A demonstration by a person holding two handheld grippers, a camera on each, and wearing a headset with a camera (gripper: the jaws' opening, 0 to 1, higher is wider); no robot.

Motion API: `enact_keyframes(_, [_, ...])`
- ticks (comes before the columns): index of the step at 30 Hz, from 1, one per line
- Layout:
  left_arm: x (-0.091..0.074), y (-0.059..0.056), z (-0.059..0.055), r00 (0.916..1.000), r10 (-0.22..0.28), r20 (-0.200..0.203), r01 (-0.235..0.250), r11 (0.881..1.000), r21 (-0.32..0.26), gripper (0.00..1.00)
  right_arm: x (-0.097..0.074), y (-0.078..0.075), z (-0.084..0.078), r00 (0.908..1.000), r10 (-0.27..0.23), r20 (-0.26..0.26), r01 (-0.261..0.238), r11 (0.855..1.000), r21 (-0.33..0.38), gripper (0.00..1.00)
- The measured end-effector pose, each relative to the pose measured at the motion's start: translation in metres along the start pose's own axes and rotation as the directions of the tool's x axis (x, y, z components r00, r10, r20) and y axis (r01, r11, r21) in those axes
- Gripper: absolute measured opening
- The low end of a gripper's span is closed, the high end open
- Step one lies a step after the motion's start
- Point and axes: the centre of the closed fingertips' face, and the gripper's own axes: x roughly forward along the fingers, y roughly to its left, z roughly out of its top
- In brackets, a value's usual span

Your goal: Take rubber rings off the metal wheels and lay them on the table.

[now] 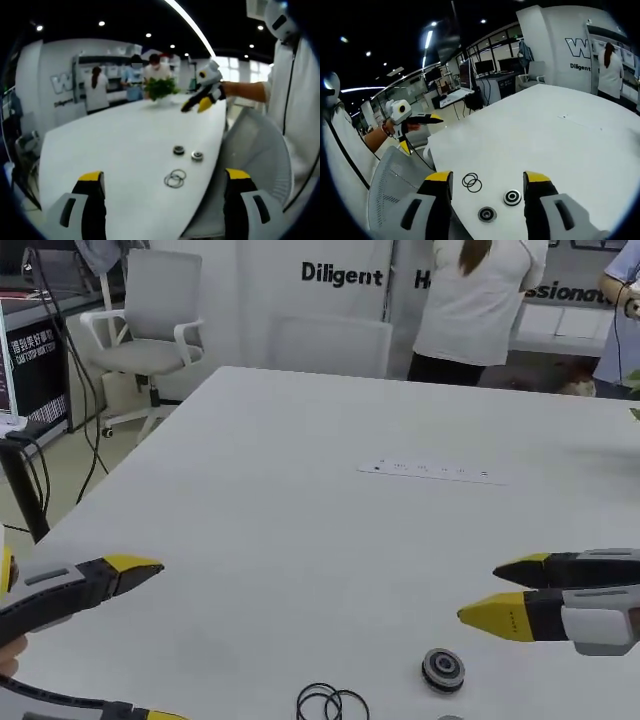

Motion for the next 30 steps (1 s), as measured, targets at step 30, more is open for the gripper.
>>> enact_keyframes(30, [0.059, -0.038, 0.088, 0.993, -0.073, 0.093, 0.065, 0.994, 0.083, 0.96, -0.069, -0.049, -0.045, 0.9952, -0.056, 0.08, 0.051, 0.997, 0.064, 0.49])
